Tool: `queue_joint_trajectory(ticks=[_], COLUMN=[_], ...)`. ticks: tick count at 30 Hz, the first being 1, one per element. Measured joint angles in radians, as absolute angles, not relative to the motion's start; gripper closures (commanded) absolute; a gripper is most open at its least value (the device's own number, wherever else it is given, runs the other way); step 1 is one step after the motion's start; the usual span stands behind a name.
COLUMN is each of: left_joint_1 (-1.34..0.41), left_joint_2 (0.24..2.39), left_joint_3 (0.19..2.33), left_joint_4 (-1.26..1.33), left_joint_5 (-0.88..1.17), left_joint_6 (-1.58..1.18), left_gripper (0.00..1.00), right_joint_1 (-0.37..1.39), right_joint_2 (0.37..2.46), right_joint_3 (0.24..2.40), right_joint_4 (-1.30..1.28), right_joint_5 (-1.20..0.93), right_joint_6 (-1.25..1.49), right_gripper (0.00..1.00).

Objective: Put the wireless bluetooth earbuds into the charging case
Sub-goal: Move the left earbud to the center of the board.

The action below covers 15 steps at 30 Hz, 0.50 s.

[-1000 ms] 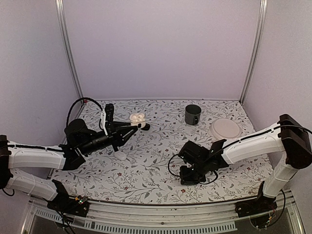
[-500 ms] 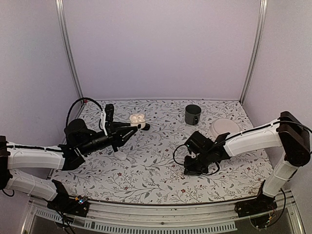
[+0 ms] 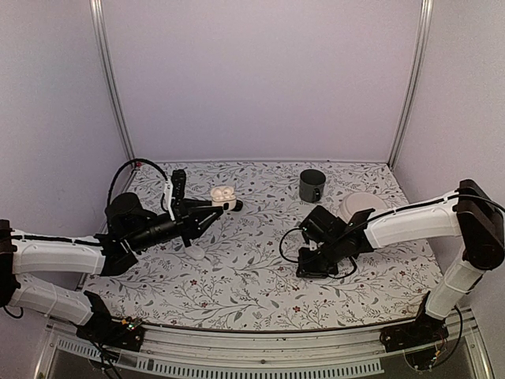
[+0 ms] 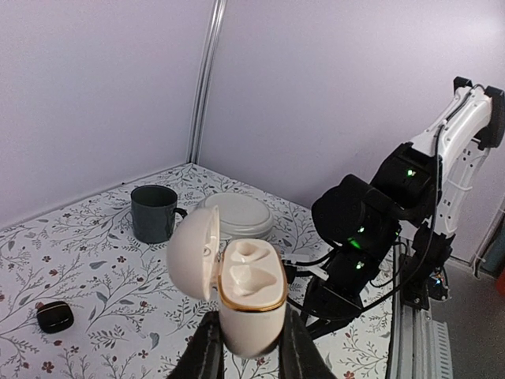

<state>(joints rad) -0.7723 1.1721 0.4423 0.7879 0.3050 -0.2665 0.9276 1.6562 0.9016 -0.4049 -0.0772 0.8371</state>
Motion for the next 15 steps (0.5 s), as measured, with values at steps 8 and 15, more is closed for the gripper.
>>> queue_joint_trajectory(ticks=[8,15], left_joint_1=[-0.772,-0.772], left_joint_2=[1.173,1.173], left_joint_3=[0.442,0.442], left_joint_4=[0.787,0.787], left_joint_5=[0.306,0.306], left_joint_6=[-0.274,-0.278], left_gripper=[1.00,1.00], right_joint_1=[0.960,0.982], right_joint_2=[1.649,1.659], right_joint_3=[0.945,0.963], right_joint_4=[-0.443,-0.466], right_joint_5=[-0.077,-0.078], right_joint_6=[0.880,0.942], right_gripper=[0.69,0.62])
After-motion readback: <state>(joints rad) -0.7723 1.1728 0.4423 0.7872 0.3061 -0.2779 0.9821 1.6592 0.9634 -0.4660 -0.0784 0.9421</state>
